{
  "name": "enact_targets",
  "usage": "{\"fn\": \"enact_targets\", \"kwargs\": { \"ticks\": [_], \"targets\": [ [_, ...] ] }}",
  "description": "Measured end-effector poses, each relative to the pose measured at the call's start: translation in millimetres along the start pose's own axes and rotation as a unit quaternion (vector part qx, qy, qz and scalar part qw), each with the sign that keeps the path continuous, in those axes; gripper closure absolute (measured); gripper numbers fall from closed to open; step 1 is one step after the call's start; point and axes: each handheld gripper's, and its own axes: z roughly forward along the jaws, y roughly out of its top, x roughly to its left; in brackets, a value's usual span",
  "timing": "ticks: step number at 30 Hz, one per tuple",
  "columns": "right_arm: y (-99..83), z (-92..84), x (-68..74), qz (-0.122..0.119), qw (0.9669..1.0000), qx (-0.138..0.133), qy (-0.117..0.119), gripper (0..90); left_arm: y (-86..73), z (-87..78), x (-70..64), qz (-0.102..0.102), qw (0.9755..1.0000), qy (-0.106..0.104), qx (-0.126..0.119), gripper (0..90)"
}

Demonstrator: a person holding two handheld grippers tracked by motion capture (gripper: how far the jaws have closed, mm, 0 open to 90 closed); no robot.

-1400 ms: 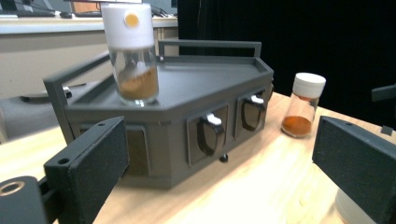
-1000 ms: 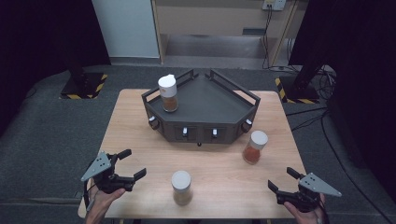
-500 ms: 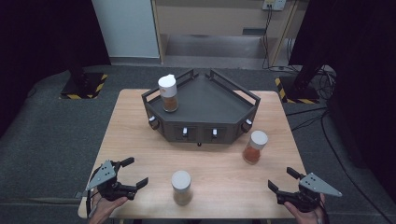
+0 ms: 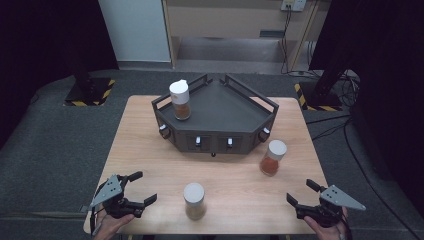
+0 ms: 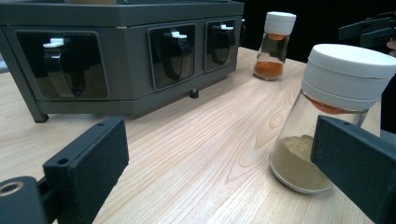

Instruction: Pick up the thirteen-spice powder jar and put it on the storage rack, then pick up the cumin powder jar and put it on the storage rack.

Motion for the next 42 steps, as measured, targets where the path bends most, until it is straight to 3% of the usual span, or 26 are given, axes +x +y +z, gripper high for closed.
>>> {"fn": "enact_targets", "kwargs": {
  "ticks": [32, 35, 38, 41, 42],
  "targets": [
    [1.5, -0.8, 1.9, -0.003, 1.0000, -0.008, 0.004, 7.4, 2.8, 5.2, 0.1, 0.005, 0.9998, -0.013, 0.013, 2.6],
    [3.9, 0.4, 1.2, -0.002, 0.9999, -0.008, 0.011, 7.2, 1.6, 4.0, 1.3, 0.000, 0.9999, -0.012, 0.010, 2.6],
    [5.9, 3.2, -3.7, 0.020, 0.9989, -0.017, 0.039, 6.9, 1.1, 3.1, 1.9, -0.003, 0.9999, -0.011, 0.010, 2.6],
    [13.5, 7.6, -0.6, 0.006, 0.9986, -0.019, 0.049, 6.8, 0.5, 2.9, 2.5, -0.005, 0.9999, -0.011, 0.007, 2.7],
    [18.9, 11.1, -1.3, 0.005, 0.9978, -0.023, 0.062, 6.8, 0.3, 2.8, 2.6, -0.007, 0.9999, -0.011, 0.007, 2.7]
  ]
}}
